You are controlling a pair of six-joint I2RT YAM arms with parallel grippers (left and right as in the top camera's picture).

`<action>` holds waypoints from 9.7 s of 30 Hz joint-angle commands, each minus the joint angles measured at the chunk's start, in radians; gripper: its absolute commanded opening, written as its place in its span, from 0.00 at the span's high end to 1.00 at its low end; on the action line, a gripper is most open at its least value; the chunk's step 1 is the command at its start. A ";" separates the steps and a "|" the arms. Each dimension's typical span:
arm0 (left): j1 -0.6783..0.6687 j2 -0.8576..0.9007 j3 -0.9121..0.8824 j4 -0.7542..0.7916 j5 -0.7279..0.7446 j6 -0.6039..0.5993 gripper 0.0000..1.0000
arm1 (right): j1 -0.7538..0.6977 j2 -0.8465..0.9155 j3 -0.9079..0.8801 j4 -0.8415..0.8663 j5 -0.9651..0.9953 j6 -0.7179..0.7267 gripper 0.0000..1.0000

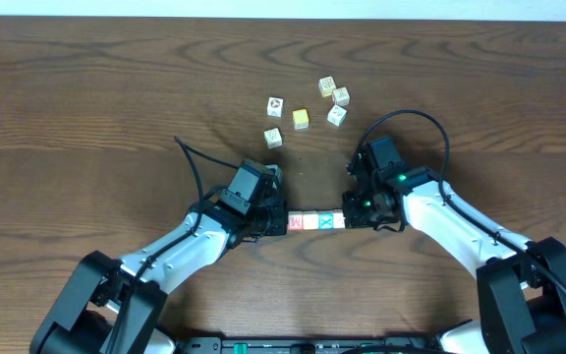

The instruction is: Lift 4 blocks

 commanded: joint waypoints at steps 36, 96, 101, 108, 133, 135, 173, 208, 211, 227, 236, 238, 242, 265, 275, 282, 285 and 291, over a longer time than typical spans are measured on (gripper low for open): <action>-0.038 0.000 0.052 -0.047 -0.051 0.017 0.92 | 0.033 0.005 0.000 -0.040 0.047 0.063 0.98; 0.192 -0.151 0.055 0.008 -0.333 0.040 0.27 | -0.047 0.005 0.000 0.319 0.491 0.054 0.01; 0.192 -0.151 0.055 0.014 -0.333 0.040 0.27 | -0.047 0.005 0.000 0.317 0.492 0.054 0.01; 0.192 -0.151 0.055 0.014 -0.333 0.039 0.26 | -0.047 0.005 0.000 0.317 0.492 0.054 0.01; 0.192 -0.151 0.055 0.014 -0.362 0.040 0.26 | -0.047 0.005 0.000 0.316 0.491 0.054 0.01; 0.192 -0.151 0.055 0.018 -0.389 0.039 0.26 | -0.047 0.005 0.000 0.316 0.491 0.055 0.01; 0.192 -0.188 0.052 0.231 -0.459 0.059 0.26 | -0.047 0.005 0.000 0.316 0.491 0.054 0.01; 0.387 -0.983 -0.370 0.434 -0.455 0.275 0.25 | -0.047 0.005 0.000 0.316 0.491 0.055 0.01; 0.424 -1.057 -0.423 0.434 -0.449 0.251 0.25 | -0.047 0.005 0.000 0.316 0.491 0.055 0.01; 0.546 -1.345 -0.651 0.435 -0.448 0.253 0.25 | -0.047 0.005 0.000 0.316 0.491 0.054 0.01; 0.564 -1.439 -0.668 0.345 -0.455 0.305 0.26 | -0.047 0.005 0.000 0.316 0.491 0.054 0.01; 0.564 -1.466 -0.668 0.286 -0.457 0.305 0.25 | -0.047 0.005 0.000 0.316 0.491 0.054 0.01; 0.567 -1.524 -0.668 0.174 -0.456 0.304 0.25 | -0.047 0.005 0.000 0.316 0.491 0.054 0.01; 0.570 -1.565 -0.667 0.002 -0.429 0.396 0.25 | -0.047 0.005 0.000 0.316 0.491 0.055 0.01; 0.570 -1.565 -0.667 -0.002 -0.403 0.417 0.25 | -0.047 0.005 0.000 0.316 0.491 0.054 0.01; 0.570 -1.564 -0.667 0.002 -0.403 0.402 0.25 | -0.047 0.005 0.000 0.316 0.491 0.055 0.01; 0.570 -1.565 -0.667 0.006 -0.403 0.402 0.25 | -0.047 0.005 0.000 0.316 0.491 0.054 0.01; 0.570 -1.563 -0.667 0.006 -0.403 0.402 0.25 | -0.047 0.005 0.000 0.316 0.491 0.054 0.01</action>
